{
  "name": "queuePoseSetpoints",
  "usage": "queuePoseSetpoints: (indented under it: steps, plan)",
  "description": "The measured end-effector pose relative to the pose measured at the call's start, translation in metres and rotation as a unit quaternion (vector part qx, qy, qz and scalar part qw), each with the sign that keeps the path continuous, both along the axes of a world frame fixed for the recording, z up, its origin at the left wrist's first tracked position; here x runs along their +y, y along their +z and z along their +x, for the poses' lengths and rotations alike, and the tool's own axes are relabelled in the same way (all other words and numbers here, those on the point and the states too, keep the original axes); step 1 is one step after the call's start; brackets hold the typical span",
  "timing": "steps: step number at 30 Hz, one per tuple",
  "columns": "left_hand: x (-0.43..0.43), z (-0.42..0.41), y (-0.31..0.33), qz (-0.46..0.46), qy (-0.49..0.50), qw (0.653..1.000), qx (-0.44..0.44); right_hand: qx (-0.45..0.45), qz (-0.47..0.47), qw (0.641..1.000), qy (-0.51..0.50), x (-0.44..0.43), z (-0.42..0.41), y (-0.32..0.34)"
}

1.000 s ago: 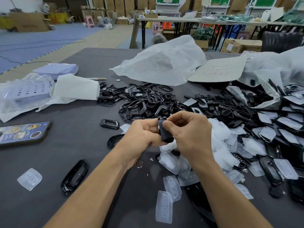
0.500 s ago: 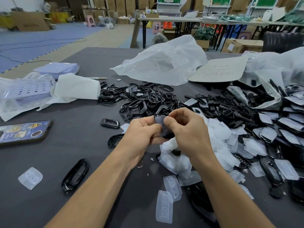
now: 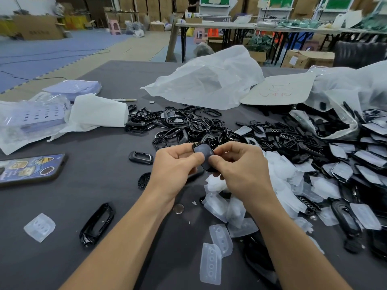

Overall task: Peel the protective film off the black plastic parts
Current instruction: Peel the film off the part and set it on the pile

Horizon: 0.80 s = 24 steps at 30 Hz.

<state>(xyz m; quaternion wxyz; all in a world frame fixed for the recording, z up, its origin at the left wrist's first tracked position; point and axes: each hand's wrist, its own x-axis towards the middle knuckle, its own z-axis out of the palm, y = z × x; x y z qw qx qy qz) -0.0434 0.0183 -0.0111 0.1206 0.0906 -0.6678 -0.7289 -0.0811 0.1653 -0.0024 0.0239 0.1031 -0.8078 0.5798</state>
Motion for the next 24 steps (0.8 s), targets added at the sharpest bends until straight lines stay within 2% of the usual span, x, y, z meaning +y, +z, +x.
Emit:
queuePoseSetpoints:
  steps: [5,13,17,24]
  plan:
    - [-0.002,-0.0017,0.0018,0.001,0.051,0.999,-0.015,0.014,0.018,1.0,-0.003,0.0013,-0.0015,-0.0007]
    - [-0.0028,-0.0043,-0.0018,-0.006,0.067,0.997,-0.027,0.013,0.005,1.0,0.003,0.0008,-0.0019,-0.0005]
    - [-0.0003,-0.0037,-0.0008,0.027,0.039,0.999,-0.017,0.018,-0.023,0.999,0.028,-0.0017,0.0002,-0.0006]
    - [-0.0011,-0.0049,-0.0042,0.033,0.012,0.999,-0.004,0.018,-0.022,0.999,0.041,-0.0008,-0.0002,-0.0015]
